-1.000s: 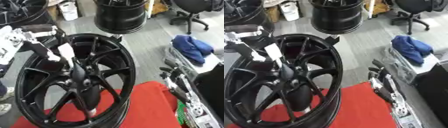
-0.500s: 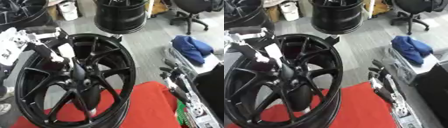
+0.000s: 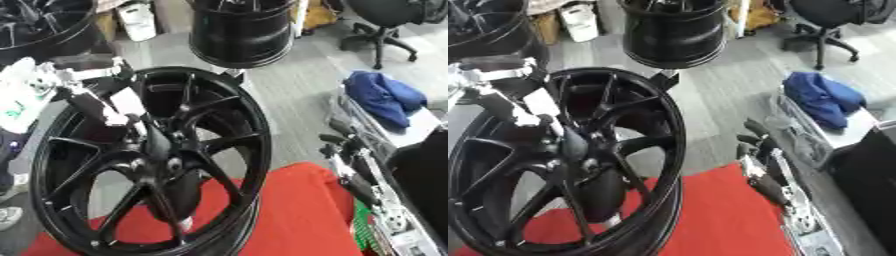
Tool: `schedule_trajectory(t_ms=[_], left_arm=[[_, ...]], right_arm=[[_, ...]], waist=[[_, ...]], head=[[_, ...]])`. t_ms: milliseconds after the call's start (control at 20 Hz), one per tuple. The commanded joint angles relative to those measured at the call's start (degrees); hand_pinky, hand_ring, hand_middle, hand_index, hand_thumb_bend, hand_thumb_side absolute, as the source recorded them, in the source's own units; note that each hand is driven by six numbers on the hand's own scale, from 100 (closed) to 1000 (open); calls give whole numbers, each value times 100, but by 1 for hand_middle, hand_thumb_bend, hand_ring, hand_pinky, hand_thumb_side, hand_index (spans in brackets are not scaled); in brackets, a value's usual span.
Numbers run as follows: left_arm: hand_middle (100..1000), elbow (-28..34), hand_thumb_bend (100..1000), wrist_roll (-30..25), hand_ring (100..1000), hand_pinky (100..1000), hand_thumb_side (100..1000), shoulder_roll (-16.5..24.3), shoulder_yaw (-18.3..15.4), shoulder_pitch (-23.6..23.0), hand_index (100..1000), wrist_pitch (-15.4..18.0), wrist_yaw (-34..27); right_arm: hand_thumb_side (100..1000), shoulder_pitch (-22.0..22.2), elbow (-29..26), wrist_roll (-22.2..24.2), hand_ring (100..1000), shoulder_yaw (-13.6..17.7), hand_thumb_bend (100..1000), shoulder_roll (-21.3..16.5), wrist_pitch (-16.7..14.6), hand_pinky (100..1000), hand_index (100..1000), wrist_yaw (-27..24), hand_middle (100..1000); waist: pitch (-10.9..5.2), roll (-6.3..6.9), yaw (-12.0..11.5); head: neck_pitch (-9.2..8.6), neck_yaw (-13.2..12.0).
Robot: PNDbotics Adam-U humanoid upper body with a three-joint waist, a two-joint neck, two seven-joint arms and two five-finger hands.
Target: Pull the pin out of the wheel hub.
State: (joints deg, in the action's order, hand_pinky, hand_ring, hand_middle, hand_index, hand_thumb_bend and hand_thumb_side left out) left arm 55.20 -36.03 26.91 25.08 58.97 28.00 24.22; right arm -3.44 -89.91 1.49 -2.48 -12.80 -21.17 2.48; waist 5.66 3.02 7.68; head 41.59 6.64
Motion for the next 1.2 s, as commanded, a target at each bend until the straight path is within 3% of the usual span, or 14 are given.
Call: schedule_trajectory(t_ms=[50, 750, 1000, 1200], left_arm=[[305, 135, 236, -1594, 281, 491, 243, 152, -106, 143, 565, 1516, -124], [266, 500, 262, -1594, 249, 489, 229, 510, -406, 447, 543, 1258, -573], [268, 794, 285, -1594, 256, 511, 209, 1084, -731, 458, 550, 1047, -816], [267, 1042, 295, -1594, 255, 521, 195, 1782, -1172, 114, 550, 779, -986]], right_arm=[[524, -34, -49, 9, 858, 28, 100, -35, -5, 752, 923, -42, 1000], [525, -10, -31, 2, 858, 45, 100, -59, -4, 752, 923, -50, 1000], [525, 34, -2, -29, 858, 82, 100, -88, 0, 752, 923, -37, 1000], [525, 74, 14, -70, 858, 126, 100, -116, 0, 752, 923, -21, 1000]], waist=[[-87, -29, -11], [-127, -6, -27], [-172, 32, -91], [-211, 54, -198]], head=[[-78, 10], [-75, 35], [-51, 82], [-19, 137]])
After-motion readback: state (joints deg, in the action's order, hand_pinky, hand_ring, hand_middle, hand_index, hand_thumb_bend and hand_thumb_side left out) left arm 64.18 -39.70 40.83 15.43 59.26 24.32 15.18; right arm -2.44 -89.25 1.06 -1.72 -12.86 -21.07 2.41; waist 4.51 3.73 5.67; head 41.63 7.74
